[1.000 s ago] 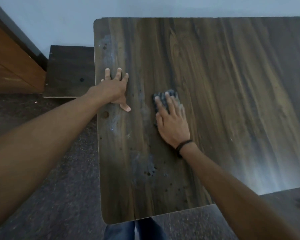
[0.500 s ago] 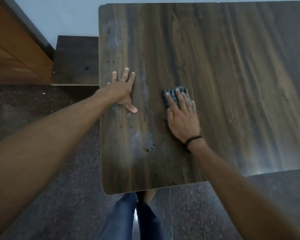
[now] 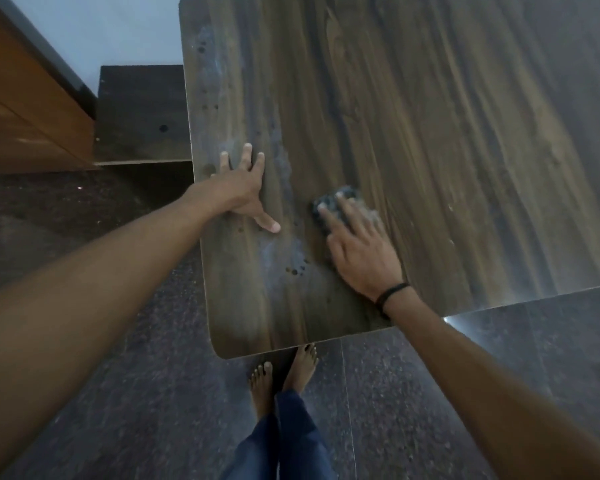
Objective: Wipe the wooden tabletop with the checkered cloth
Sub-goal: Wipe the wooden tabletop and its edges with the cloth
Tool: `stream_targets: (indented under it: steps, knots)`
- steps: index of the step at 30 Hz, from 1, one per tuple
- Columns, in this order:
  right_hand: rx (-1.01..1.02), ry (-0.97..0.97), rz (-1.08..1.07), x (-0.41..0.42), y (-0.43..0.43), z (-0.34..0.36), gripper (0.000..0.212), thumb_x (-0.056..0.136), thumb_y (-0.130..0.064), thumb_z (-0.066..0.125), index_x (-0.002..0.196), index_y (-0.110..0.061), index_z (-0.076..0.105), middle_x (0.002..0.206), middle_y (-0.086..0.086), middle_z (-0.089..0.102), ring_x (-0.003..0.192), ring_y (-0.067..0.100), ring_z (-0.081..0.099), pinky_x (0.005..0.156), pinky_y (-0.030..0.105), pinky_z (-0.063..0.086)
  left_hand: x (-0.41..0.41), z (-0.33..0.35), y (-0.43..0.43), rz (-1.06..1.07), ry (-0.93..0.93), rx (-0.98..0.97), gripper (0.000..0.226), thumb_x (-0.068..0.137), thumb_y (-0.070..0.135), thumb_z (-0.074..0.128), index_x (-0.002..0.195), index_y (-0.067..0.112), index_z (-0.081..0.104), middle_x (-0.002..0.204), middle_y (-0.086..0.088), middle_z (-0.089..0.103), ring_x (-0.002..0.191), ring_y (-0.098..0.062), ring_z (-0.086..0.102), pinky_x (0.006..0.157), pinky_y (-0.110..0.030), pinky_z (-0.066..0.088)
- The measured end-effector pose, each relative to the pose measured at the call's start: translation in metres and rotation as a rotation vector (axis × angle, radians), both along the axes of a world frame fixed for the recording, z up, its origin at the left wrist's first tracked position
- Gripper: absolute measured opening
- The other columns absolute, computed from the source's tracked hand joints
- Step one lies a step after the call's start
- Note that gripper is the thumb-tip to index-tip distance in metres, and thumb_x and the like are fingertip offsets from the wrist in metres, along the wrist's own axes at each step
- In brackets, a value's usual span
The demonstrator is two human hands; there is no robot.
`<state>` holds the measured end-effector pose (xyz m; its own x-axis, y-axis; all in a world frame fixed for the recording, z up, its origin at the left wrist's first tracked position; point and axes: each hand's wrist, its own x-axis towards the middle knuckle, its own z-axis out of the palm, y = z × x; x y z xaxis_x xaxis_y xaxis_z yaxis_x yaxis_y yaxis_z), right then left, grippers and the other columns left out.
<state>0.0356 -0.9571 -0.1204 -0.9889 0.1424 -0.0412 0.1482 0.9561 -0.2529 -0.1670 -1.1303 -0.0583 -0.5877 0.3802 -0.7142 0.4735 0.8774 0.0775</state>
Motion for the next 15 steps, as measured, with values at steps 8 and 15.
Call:
stream_targets:
  steps: [8, 15]
  knots:
    - [0.033, 0.046, 0.122, 0.052, -0.007, -0.002, 0.052, 0.106, -0.036, 0.033, 0.158, -0.033, 0.03, 0.167, 0.001, 0.022, 0.153, 0.026, 0.022, 0.123, 0.052, 0.022, 0.009, -0.009, -0.008, 0.001, 0.036, 0.092, 0.153, 0.054, 0.06, 0.086, 0.152, 0.02, -0.024, 0.157, -0.003, -0.035, 0.144, -0.045, -0.022, 0.116, -0.065, 0.009]
    - [0.019, 0.013, 0.188, 0.096, -0.03, -0.005, 0.052, 0.107, -0.036, 0.032, 0.159, -0.032, 0.029, 0.168, 0.0, 0.018, 0.155, 0.022, 0.017, 0.123, 0.054, 0.022, 0.01, -0.005, -0.009, -0.012, 0.037, 0.09, 0.151, 0.056, 0.064, 0.083, 0.152, 0.02, -0.024, 0.158, -0.003, -0.034, 0.144, -0.046, -0.02, 0.116, -0.064, 0.01]
